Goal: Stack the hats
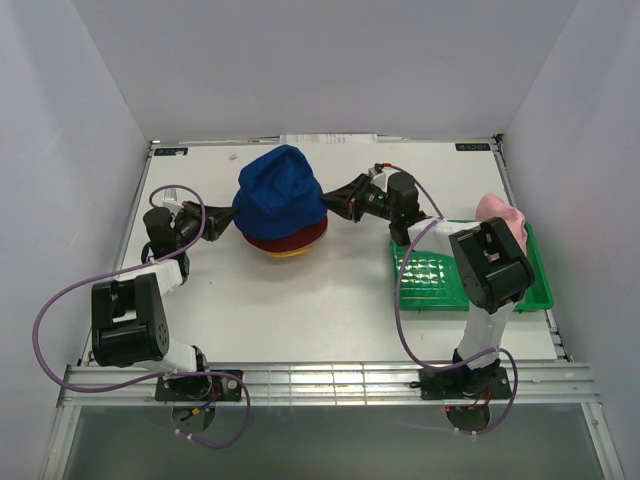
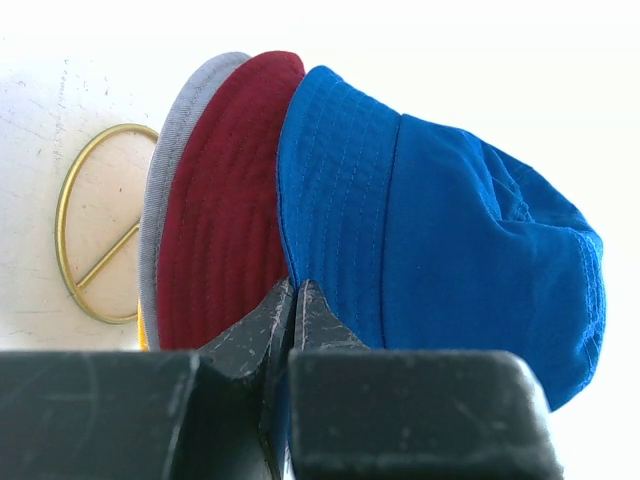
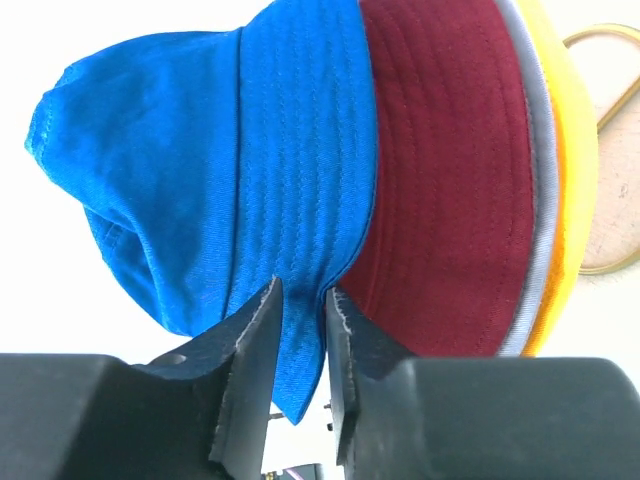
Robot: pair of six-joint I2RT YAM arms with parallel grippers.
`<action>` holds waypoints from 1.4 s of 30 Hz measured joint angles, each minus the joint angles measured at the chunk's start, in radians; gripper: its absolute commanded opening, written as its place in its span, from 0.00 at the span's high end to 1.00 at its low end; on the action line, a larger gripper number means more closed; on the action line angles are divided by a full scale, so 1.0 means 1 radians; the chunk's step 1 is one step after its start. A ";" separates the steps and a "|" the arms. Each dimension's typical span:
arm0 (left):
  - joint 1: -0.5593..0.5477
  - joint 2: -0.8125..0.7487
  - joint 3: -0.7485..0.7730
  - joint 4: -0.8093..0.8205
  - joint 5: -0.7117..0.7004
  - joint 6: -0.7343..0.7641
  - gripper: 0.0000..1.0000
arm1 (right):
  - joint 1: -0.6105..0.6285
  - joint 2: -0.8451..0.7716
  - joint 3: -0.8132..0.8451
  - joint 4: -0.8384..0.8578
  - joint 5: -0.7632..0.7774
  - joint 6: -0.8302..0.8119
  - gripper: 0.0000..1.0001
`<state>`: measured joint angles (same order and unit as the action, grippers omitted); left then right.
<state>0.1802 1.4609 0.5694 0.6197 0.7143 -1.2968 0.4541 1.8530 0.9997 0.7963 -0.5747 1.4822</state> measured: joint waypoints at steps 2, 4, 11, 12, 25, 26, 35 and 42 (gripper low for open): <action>0.000 0.000 0.000 0.000 0.000 0.000 0.97 | 0.000 0.003 -0.001 0.000 0.000 0.003 0.78; 0.000 0.000 0.000 -0.002 0.000 0.002 0.98 | 0.000 0.003 -0.007 0.010 0.000 0.003 0.85; 0.000 0.000 0.000 -0.019 0.000 0.014 1.00 | 0.000 0.009 -0.018 0.006 -0.001 -0.030 0.92; 0.000 0.000 0.000 -0.020 0.000 0.016 1.00 | 0.000 0.009 -0.018 -0.010 -0.001 -0.050 0.92; 0.009 0.005 0.000 -0.049 0.000 0.046 1.00 | 0.000 0.010 0.034 -0.307 0.028 -0.350 0.92; 0.010 0.008 0.000 -0.056 0.000 0.050 1.00 | 0.000 0.010 0.048 -0.331 0.030 -0.373 0.92; 0.010 0.061 -0.002 -0.102 0.000 0.065 1.00 | 0.011 0.014 0.155 -0.518 0.054 -0.548 0.92; 0.010 0.064 0.032 -0.152 0.002 0.095 0.95 | 0.031 0.014 0.164 -0.558 0.075 -0.625 0.92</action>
<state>0.1905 1.5249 0.6018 0.4675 0.7166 -1.2018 0.4847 1.8671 1.1641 0.2382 -0.4999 0.8574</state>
